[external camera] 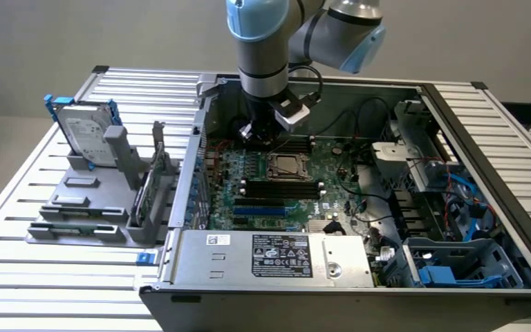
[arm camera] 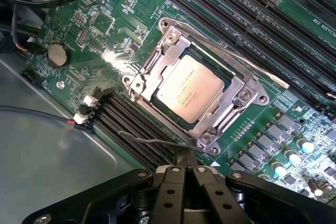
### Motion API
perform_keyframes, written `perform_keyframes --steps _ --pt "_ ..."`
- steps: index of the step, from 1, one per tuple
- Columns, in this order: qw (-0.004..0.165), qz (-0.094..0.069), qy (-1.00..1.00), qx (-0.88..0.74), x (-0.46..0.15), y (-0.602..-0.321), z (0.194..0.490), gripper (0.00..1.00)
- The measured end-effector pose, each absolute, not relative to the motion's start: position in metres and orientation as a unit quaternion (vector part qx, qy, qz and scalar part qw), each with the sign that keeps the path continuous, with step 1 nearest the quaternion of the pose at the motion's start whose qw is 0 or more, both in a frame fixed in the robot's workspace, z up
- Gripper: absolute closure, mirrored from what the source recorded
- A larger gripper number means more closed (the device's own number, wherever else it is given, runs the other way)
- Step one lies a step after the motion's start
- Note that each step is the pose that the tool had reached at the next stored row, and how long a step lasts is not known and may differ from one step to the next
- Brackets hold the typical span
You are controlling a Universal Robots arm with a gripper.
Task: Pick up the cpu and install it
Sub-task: 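Install the first cpu locking lever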
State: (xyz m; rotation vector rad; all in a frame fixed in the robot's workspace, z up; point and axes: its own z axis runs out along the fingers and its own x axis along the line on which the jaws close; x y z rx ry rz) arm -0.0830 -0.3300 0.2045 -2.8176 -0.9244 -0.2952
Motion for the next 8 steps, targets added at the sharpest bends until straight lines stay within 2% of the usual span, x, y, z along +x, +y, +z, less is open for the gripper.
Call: perform_keyframes --steps 8 --pt "0.08 -0.1 -0.314 -0.941 -0.0802 -0.3301 0.2034 0.89"
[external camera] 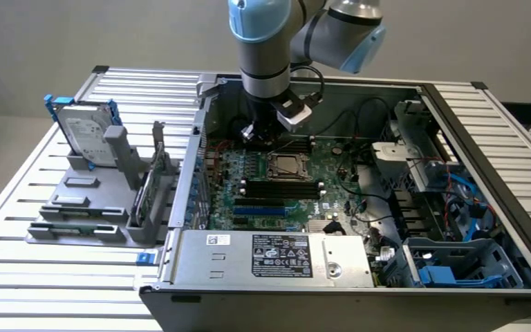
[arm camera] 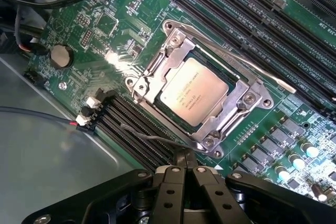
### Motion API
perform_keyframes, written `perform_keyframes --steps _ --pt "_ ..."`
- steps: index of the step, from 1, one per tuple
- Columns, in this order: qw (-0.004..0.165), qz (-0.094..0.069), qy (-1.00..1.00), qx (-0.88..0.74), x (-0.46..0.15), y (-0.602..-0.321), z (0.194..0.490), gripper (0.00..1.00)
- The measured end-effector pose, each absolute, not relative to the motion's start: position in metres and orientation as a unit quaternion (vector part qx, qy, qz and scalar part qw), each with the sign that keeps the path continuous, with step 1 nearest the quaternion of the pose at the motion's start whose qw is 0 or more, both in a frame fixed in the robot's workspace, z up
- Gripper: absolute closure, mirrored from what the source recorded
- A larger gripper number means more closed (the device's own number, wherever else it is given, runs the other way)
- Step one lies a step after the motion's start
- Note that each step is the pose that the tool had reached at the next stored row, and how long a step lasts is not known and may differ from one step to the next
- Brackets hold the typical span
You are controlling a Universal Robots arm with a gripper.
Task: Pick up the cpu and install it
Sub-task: 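Install the first cpu locking lever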
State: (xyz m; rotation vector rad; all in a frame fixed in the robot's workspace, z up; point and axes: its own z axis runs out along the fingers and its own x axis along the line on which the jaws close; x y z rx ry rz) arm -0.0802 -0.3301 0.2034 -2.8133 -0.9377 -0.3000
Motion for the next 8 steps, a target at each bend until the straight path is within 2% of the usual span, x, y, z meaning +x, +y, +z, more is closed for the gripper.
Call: perform_keyframes --steps 8 --pt "0.08 -0.102 -0.32 -0.939 -0.0783 -0.3301 0.2005 0.89"
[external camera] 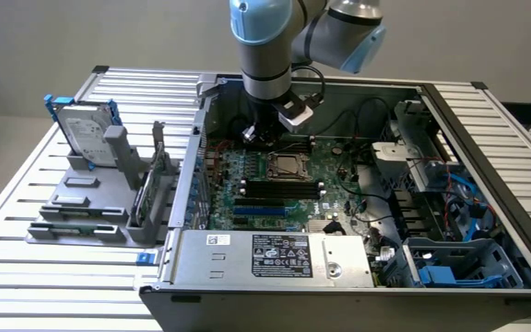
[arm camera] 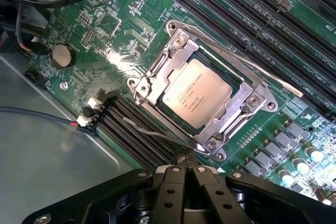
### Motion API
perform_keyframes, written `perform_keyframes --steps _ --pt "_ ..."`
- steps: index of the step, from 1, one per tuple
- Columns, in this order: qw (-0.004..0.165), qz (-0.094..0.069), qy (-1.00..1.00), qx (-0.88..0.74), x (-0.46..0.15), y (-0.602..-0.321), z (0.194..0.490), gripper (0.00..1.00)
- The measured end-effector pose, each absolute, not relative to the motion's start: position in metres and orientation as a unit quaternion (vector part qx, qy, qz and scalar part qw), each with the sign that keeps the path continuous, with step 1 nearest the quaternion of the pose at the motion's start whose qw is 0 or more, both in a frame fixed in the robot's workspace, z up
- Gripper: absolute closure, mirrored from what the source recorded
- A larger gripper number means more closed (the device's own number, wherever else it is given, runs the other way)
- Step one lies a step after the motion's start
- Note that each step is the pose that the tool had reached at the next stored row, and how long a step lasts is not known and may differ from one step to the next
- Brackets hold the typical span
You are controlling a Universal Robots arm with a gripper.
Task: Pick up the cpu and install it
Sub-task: 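Install the first cpu locking lever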
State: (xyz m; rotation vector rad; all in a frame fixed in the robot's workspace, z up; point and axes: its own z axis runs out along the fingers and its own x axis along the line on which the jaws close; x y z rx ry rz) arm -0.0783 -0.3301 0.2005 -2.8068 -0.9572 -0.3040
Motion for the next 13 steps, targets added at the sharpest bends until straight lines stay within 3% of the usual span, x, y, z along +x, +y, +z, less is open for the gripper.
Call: perform_keyframes --steps 13 --pt "0.08 -0.103 -0.333 -0.934 -0.0739 -0.33 0.1953 0.89"
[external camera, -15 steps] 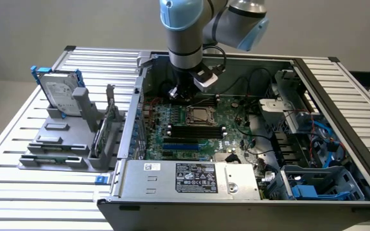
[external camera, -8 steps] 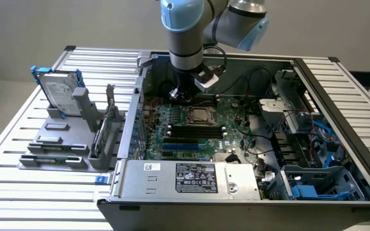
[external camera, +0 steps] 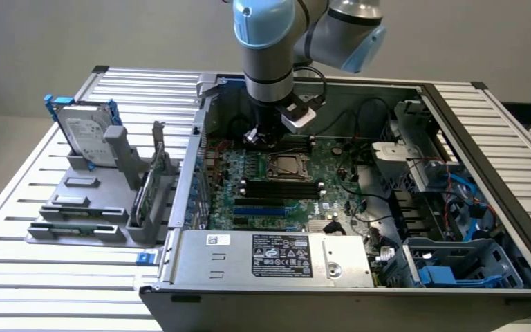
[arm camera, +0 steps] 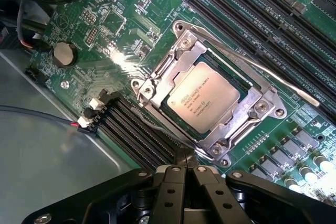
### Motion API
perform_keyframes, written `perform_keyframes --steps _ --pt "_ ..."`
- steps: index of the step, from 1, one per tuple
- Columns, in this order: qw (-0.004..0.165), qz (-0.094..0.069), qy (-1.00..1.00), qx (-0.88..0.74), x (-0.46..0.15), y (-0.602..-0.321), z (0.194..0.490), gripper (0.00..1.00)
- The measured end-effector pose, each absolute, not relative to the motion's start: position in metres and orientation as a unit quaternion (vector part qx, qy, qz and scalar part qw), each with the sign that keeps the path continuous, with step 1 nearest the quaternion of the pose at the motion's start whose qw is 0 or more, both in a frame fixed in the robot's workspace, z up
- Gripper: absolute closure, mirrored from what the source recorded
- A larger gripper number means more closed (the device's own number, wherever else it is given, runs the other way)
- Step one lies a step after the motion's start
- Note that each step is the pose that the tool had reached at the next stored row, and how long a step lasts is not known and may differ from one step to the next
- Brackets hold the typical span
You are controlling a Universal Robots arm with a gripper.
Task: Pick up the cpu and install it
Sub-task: 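Install the first cpu locking lever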
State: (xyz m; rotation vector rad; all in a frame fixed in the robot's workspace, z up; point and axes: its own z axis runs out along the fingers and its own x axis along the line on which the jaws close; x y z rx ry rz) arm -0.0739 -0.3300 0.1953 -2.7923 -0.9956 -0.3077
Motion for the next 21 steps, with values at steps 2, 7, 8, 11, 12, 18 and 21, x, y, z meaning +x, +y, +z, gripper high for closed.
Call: perform_keyframes --steps 2,7,8,11,12,18,21 --pt "0.08 -0.103 -0.335 -0.933 -0.0733 -0.3301 0.1949 0.89" --pt "0.08 -0.103 -0.339 -0.932 -0.0713 -0.3301 0.1937 0.89" --pt "0.081 -0.103 -0.339 -0.931 -0.0709 -0.33 0.1935 0.89" --pt "0.081 -0.103 -0.341 -0.931 -0.0695 -0.3301 0.1931 0.89" --pt "0.081 -0.103 -0.342 -0.931 -0.0689 -0.33 0.193 0.89" --pt "0.081 -0.103 -0.343 -0.93 -0.065 -0.3301 0.1928 0.89" --pt "0.081 -0.103 -0.344 -0.93 -0.0645 -0.33 0.1928 0.89"
